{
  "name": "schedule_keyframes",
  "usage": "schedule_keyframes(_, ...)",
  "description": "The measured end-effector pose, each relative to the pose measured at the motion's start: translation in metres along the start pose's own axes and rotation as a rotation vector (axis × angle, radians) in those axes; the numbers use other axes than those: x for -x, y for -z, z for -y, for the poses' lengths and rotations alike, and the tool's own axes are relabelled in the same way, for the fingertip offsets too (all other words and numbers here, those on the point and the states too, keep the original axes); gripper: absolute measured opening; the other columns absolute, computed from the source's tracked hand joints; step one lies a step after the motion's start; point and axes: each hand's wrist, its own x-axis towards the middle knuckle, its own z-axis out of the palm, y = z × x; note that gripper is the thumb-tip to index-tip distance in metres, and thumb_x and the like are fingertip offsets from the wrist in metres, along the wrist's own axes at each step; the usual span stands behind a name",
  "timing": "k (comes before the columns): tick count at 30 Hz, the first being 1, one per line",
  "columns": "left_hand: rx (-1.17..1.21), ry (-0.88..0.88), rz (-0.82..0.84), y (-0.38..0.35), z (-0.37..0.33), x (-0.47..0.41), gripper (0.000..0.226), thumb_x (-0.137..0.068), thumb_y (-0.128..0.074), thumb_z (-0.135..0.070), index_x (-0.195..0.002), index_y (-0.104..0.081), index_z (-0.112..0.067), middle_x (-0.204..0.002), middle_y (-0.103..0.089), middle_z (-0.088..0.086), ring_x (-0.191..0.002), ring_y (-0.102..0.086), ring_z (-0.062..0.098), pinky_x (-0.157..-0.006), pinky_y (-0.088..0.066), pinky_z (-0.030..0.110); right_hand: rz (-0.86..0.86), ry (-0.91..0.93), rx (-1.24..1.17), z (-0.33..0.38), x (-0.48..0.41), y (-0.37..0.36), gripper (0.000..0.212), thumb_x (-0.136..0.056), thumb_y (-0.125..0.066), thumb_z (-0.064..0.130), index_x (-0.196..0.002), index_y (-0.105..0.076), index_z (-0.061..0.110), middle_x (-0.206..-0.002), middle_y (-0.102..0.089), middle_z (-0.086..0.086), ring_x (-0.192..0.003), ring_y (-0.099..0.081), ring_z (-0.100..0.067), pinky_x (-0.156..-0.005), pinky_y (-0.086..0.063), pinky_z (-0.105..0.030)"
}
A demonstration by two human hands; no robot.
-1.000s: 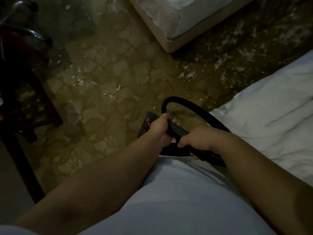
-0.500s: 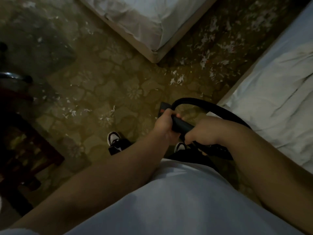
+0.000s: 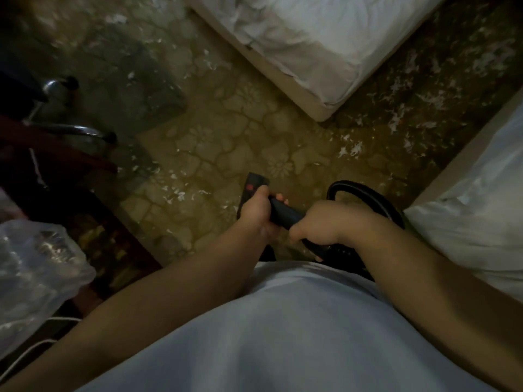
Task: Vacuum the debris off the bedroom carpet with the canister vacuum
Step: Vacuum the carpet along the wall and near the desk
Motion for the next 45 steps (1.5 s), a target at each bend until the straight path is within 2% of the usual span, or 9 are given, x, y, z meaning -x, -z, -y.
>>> schedule_keyframes(5, 0.085, -0.125, -0.152, 0.061, -0.052, 0.007, 0.015, -0.099, -0.052, -0.011, -0.084, -0.051, -0.008, -0.063, -0.049, 0.004, -0.057, -0.048, 0.017, -0.058, -0.047, 0.031, 0.070, 0.075, 0.004, 0.061, -0.039, -0.036, 0.038, -0.079, -0.080, 0.044, -0.098, -0.069, 0.014, -0.096, -0.073, -0.011, -0.082, -0.071, -0.027, -0.063, -0.050, -0.030)
schedule_keyframes(10, 0.136, -0.217, -0.280, 0.116, -0.086, 0.012, 0.016, -0.097, -0.052, -0.007, -0.081, -0.051, -0.008, -0.063, -0.048, 0.004, -0.058, -0.048, 0.017, -0.058, -0.047, 0.032, 0.102, 0.166, 0.010, 0.109, -0.064, -0.071, 0.041, -0.080, -0.080, 0.041, -0.106, -0.068, 0.011, -0.096, -0.075, -0.014, -0.080, -0.073, -0.030, -0.065, -0.055, -0.033)
schedule_keyframes(16, 0.162, -0.225, -0.352, 0.148, -0.093, 0.016, 0.009, -0.095, -0.057, -0.010, -0.086, -0.057, -0.008, -0.062, -0.054, 0.003, -0.058, -0.053, 0.017, -0.063, -0.052, 0.031, 0.120, 0.208, 0.080, 0.128, -0.077, -0.094, 0.050, -0.079, -0.079, 0.047, -0.113, -0.065, 0.012, -0.101, -0.073, -0.011, -0.087, -0.072, -0.027, -0.070, -0.057, -0.033)
schedule_keyframes(19, 0.184, -0.215, -0.355, 0.149, -0.090, 0.016, 0.007, -0.094, -0.057, -0.009, -0.088, -0.057, -0.007, -0.065, -0.054, 0.004, -0.058, -0.053, 0.017, -0.061, -0.052, 0.031, 0.128, 0.219, 0.096, 0.126, -0.077, -0.093, 0.048, -0.083, -0.078, 0.046, -0.113, -0.064, 0.012, -0.102, -0.070, -0.010, -0.086, -0.070, -0.025, -0.069, -0.055, -0.032)
schedule_keyframes(22, 0.196, -0.205, -0.345, 0.135, -0.083, 0.015, 0.006, -0.095, -0.056, -0.006, -0.089, -0.056, -0.006, -0.062, -0.052, 0.004, -0.058, -0.052, 0.017, -0.062, -0.051, 0.032, 0.135, 0.208, 0.086, 0.118, -0.073, -0.084, 0.042, -0.084, -0.079, 0.042, -0.110, -0.064, 0.013, -0.099, -0.070, -0.009, -0.082, -0.068, -0.024, -0.063, -0.050, -0.030)
schedule_keyframes(29, 0.171, -0.117, -0.207, 0.070, -0.060, 0.004, 0.010, -0.095, -0.056, -0.012, -0.086, -0.053, -0.008, -0.064, -0.051, 0.005, -0.060, -0.049, 0.019, -0.066, -0.050, 0.033, 0.125, 0.132, 0.086, 0.081, -0.048, -0.025, 0.031, -0.083, -0.079, 0.036, -0.097, -0.067, 0.012, -0.095, -0.073, -0.014, -0.085, -0.073, -0.030, -0.073, -0.058, -0.037)
schedule_keyframes(34, 0.133, -0.045, -0.127, 0.005, -0.037, -0.009, 0.014, -0.098, -0.056, -0.016, -0.087, -0.053, -0.008, -0.066, -0.052, 0.004, -0.061, -0.050, 0.019, -0.063, -0.048, 0.032, 0.096, 0.081, 0.151, 0.049, -0.028, 0.030, 0.025, -0.087, -0.078, 0.035, -0.088, -0.065, 0.014, -0.090, -0.069, -0.009, -0.076, -0.066, -0.023, -0.059, -0.047, -0.028)
schedule_keyframes(37, 0.063, -0.001, -0.077, -0.036, -0.028, -0.015, 0.011, -0.098, -0.057, -0.018, -0.096, -0.054, -0.007, -0.071, -0.056, 0.005, -0.065, -0.054, 0.020, -0.063, -0.048, 0.036, 0.078, 0.048, 0.122, 0.026, -0.023, 0.062, 0.023, -0.088, -0.077, 0.032, -0.087, -0.065, 0.013, -0.090, -0.069, -0.011, -0.076, -0.066, -0.025, -0.062, -0.049, -0.029)
schedule_keyframes(45, -0.016, -0.012, -0.021, -0.081, -0.041, -0.020, 0.008, -0.096, -0.054, -0.014, -0.091, -0.051, -0.008, -0.066, -0.053, 0.004, -0.060, -0.051, 0.017, -0.060, -0.048, 0.032, 0.022, 0.060, 0.048, 0.010, -0.030, 0.094, 0.020, -0.084, -0.078, 0.029, -0.085, -0.067, 0.012, -0.088, -0.070, -0.010, -0.074, -0.066, -0.024, -0.060, -0.047, -0.027)
